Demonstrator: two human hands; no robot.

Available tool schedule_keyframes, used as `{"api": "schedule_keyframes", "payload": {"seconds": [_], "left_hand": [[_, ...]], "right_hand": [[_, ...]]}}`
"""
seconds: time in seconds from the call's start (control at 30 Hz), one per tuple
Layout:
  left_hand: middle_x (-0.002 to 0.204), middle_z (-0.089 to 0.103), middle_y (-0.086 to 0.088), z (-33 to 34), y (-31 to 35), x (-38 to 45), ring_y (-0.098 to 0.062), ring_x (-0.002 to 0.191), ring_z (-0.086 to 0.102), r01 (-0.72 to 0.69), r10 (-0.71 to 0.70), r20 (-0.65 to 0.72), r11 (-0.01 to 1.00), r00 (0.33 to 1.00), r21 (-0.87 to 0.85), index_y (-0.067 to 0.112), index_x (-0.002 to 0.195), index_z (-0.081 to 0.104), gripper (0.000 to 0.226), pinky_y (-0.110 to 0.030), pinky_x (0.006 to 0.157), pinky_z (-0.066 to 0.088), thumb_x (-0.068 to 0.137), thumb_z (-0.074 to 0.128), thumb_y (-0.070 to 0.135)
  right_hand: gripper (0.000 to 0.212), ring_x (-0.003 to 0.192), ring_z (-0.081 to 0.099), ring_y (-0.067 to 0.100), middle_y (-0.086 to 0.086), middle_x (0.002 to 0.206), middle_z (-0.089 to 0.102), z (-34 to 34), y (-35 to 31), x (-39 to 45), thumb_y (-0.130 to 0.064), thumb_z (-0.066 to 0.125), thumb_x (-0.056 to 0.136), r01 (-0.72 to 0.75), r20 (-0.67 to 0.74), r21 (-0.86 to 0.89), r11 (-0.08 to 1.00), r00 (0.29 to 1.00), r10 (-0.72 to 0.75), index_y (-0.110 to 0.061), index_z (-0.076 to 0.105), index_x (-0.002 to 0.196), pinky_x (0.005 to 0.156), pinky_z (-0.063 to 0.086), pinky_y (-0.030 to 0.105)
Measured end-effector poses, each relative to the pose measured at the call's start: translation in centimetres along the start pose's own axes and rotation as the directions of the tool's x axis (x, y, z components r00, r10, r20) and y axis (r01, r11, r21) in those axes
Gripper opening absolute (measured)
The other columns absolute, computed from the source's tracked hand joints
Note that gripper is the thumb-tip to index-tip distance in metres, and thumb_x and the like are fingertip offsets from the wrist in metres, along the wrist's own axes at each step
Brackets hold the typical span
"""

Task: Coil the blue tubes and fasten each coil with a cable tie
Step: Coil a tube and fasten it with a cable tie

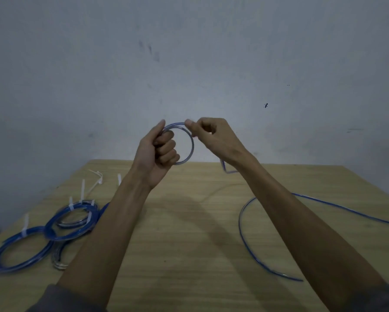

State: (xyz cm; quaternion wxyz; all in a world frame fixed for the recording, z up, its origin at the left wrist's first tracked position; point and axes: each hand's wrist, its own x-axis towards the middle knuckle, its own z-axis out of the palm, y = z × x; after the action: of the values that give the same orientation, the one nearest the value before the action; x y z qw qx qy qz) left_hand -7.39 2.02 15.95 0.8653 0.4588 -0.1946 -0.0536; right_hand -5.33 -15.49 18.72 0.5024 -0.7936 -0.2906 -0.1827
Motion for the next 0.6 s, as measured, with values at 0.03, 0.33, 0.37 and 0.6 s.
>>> {"api": "schedule_keyframes", "payload": {"seconds": [0.03, 0.33, 0.37, 0.6], "left_hand": [[0.048, 0.006, 0.006, -0.2, 0.0, 0.2, -0.013, 0.041, 0.002, -0.016, 0.016, -0.011, 0.999, 1.0, -0.038, 0.025, 0.058, 0.017, 0.053, -0.027, 0.045, 0.007, 0.105, 0.038, 0.039], [0.039, 0.014, 0.007, -0.2, -1.9, 1.3, -0.012, 0.04, 0.003, -0.122, 0.079, -0.207, 0.971, 0.975, -0.205, 0.023, 0.048, 0.023, 0.063, -0.025, 0.04, 0.009, 0.106, 0.039, 0.042], [0.039, 0.014, 0.006, -0.2, -2.1, 1.4, -0.011, 0.038, 0.004, -0.127, 0.077, -0.231, 0.969, 0.97, -0.211, 0.023, 0.048, 0.023, 0.063, -0.025, 0.04, 0.009, 0.106, 0.039, 0.043], [0.045, 0.019, 0.008, 1.0, -3.1, 1.4, -0.009, 0.039, 0.013, -0.205, 0.201, -0.43, 0.978, 0.88, 0.037, 0.019, 0.066, 0.036, 0.054, -0.026, 0.045, 0.013, 0.105, 0.031, 0.056]], "right_hand": [[0.042, 0.061, 0.046, 0.008, 0.001, 0.067, 0.053, 0.1, 0.3, -0.2, -0.043, 0.063, 0.097, 0.032, -0.021, -0.01, 0.999, 0.999, -0.032, -0.009, 0.063, 0.071, 0.062, 0.039, 0.023], [0.035, 0.062, 0.053, 0.008, 0.002, 0.078, 0.07, 3.0, 0.3, -2.6, -0.037, 0.049, 0.105, 0.1, -0.069, -0.119, 0.988, 0.992, -0.109, -0.009, 0.067, 0.094, 0.061, 0.04, 0.022], [0.036, 0.064, 0.054, 0.012, 0.005, 0.078, 0.069, 3.3, 0.4, -2.9, -0.037, 0.047, 0.106, 0.103, -0.093, -0.126, 0.987, 0.989, -0.115, -0.008, 0.065, 0.093, 0.062, 0.043, 0.026], [0.03, 0.052, 0.051, 0.007, 0.003, 0.073, 0.064, 4.1, 1.8, -3.4, -0.027, 0.049, 0.106, 0.07, -0.148, -0.154, 0.986, 0.985, -0.093, -0.003, 0.061, 0.092, 0.053, 0.035, 0.016]]}}
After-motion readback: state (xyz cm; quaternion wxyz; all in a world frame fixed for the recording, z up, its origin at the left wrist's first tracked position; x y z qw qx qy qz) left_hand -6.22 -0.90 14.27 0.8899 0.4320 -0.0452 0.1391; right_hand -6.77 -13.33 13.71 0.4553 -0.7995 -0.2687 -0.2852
